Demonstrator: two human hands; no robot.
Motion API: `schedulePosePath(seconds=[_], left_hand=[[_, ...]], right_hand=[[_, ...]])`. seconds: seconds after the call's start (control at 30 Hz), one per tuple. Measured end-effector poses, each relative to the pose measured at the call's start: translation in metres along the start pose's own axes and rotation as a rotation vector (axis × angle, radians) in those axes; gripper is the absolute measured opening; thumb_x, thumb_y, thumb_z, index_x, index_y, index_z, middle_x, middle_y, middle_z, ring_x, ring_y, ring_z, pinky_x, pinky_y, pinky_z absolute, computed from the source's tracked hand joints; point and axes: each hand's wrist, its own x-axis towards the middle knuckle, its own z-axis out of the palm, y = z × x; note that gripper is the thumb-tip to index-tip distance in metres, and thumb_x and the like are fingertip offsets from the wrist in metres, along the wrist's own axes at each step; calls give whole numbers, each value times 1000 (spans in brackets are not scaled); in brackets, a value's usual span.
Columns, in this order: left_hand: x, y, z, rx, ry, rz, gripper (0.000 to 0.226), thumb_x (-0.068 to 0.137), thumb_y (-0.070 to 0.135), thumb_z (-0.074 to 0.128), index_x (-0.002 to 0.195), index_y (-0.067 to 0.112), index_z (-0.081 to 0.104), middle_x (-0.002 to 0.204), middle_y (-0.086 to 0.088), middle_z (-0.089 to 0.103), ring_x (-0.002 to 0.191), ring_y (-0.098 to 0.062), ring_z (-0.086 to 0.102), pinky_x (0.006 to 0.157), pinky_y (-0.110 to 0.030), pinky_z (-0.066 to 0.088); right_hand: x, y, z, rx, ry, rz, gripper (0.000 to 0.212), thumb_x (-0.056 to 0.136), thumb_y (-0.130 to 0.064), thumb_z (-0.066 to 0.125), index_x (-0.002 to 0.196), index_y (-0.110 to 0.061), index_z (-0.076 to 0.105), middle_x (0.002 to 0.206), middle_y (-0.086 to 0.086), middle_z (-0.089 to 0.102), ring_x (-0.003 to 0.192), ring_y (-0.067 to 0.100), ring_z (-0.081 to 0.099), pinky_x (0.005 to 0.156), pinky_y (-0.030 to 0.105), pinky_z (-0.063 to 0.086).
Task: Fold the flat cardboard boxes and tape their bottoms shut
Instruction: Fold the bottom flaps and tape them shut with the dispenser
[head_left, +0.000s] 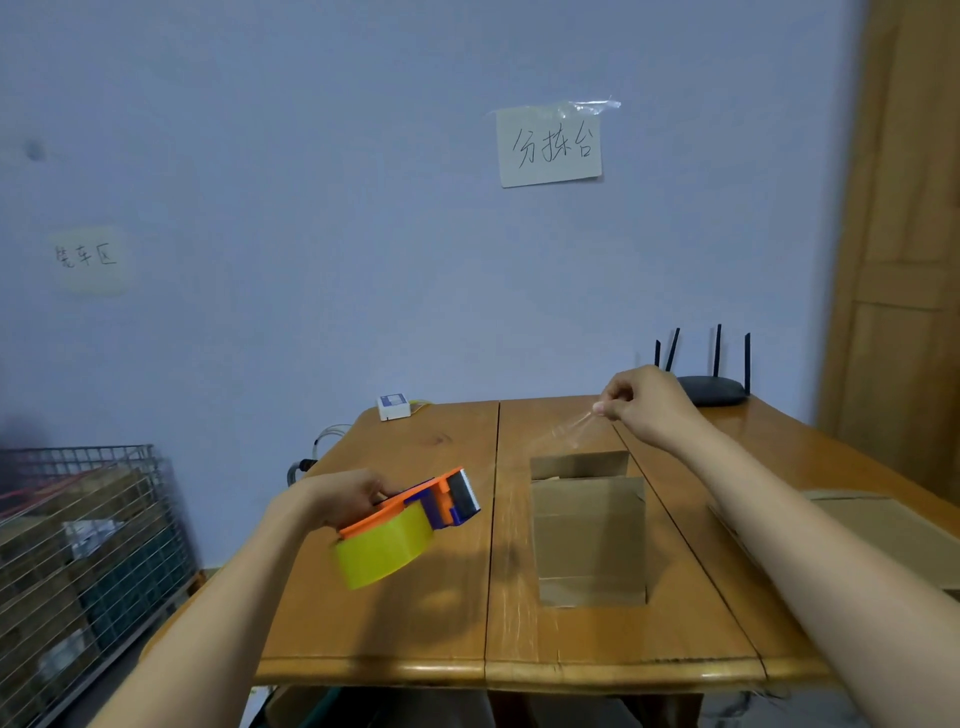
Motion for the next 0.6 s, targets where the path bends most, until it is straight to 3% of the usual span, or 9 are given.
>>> schedulePosePath(seconds=[0.1, 0.23, 0.3, 0.4, 0.5, 0.6], left_hand=[[6, -3, -4, 89, 92, -44, 30, 97, 22, 54, 113, 44, 67, 107, 14, 73, 96, -10, 70, 87, -35, 60], [8, 0, -11, 177, 235, -98, 29, 96, 22, 54, 113, 43, 65, 104, 9, 72, 92, -11, 68, 83, -33, 57], [10, 6, -14, 220, 286, -115, 31, 95, 18, 53, 119, 34, 65, 108, 4, 71, 94, -15, 66, 80, -32, 55], [13, 11, -17, 266, 348, -130, 36, 95, 14, 55, 128, 26, 61, 114, -2, 67, 94, -17, 61, 73, -26, 47], [16, 8, -18, 279, 397, -163, 37, 95, 14, 56, 130, 24, 61, 116, -6, 68, 97, -21, 62, 77, -29, 49], [17, 4, -17, 283, 420, -178, 35, 94, 17, 59, 128, 24, 61, 118, -6, 67, 101, -22, 62, 82, -31, 51]], right_hand=[[-5, 5, -2, 71, -31, 17, 12, 84, -31, 79, 79, -21, 74, 90, -4, 72, 92, 12, 63, 80, 32, 50], [-16, 6, -2, 209, -71, 113, 9, 85, -25, 79, 86, -17, 77, 65, 5, 69, 53, 13, 58, 55, 28, 46], [-20, 5, -2, 307, -122, 141, 8, 89, -18, 75, 93, -11, 76, 64, 13, 70, 48, 16, 60, 46, 27, 41], [-23, 4, -1, 408, -183, 181, 10, 91, -12, 72, 99, -6, 72, 70, 19, 72, 54, 22, 67, 43, 26, 48], [-24, 2, 1, 474, -244, 226, 8, 92, -7, 70, 100, -4, 72, 79, 22, 74, 67, 31, 74, 55, 31, 61], [-23, 0, 5, 559, -263, 267, 10, 90, 0, 69, 99, 3, 72, 84, 25, 74, 76, 35, 75, 67, 38, 63]])
